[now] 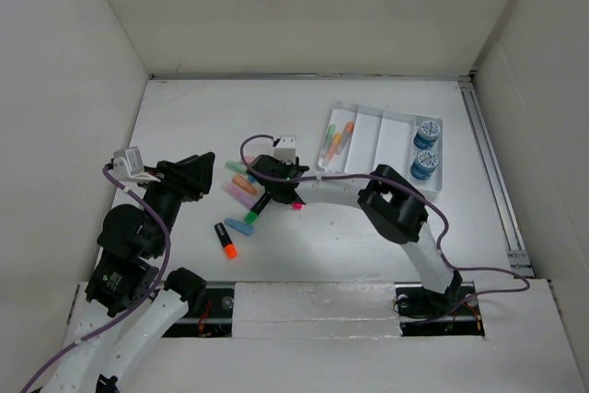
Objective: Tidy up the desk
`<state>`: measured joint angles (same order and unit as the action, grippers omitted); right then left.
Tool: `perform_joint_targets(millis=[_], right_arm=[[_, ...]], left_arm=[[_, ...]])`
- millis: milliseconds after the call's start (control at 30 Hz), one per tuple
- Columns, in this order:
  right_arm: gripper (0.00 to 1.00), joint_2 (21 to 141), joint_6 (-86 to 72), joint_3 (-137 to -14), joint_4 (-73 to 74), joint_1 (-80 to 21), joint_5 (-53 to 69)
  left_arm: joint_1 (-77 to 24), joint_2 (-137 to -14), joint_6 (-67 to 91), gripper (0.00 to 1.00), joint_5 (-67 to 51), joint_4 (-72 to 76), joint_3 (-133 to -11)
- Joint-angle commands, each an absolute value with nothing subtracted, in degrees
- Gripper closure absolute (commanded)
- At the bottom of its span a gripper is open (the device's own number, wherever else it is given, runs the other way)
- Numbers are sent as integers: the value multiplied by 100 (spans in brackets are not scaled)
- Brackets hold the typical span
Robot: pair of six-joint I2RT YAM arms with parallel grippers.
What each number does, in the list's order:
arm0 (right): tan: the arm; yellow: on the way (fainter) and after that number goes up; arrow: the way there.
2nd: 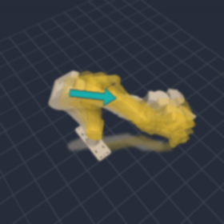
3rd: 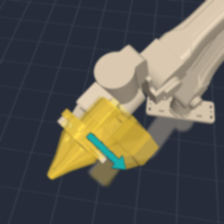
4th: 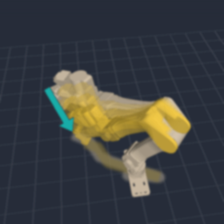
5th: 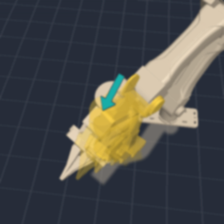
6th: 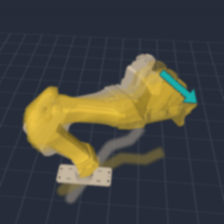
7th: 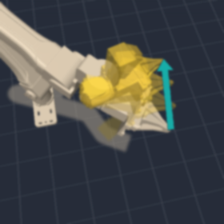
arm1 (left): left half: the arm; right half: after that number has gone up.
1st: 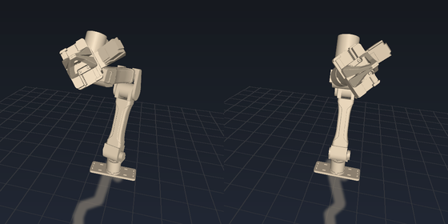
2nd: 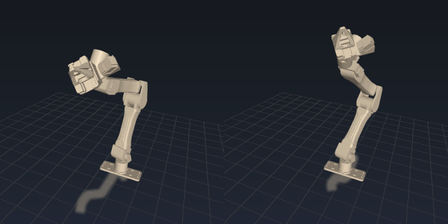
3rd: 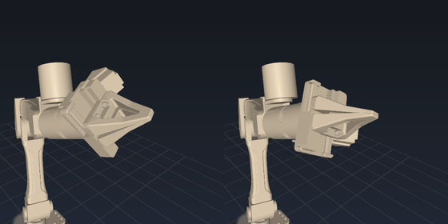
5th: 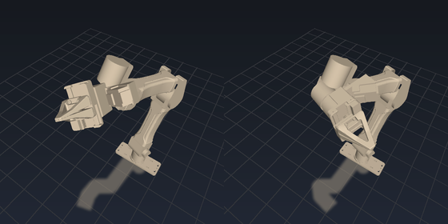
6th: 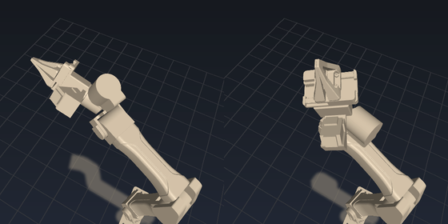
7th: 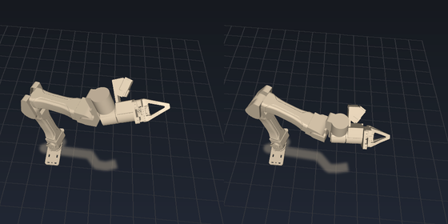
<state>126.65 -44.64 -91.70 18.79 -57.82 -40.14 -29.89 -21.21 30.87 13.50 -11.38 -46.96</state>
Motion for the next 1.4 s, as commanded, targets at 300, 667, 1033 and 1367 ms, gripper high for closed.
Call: perform_joint_targets(millis=[300, 667, 1033, 1367], right_arm=[[44, 12595, -4535, -9167, 1679, -5687, -3832], [83, 11524, -4632, -8658, 1144, -5407, -4228], [83, 10572, -4474, -7576, 404, -3606, -2824], [75, 11355, -4245, -8823, 1282, -2963, -2768]], left_arm=[[-3006, -2109, 3023, 56, 1292, -844, -4676], [-3006, -2101, 3023, 56, 1301, -861, -4684], [-3006, -2083, 3023, 56, 1301, -852, -4676], [-3006, -2109, 3006, 56, 1310, -844, -4676]])
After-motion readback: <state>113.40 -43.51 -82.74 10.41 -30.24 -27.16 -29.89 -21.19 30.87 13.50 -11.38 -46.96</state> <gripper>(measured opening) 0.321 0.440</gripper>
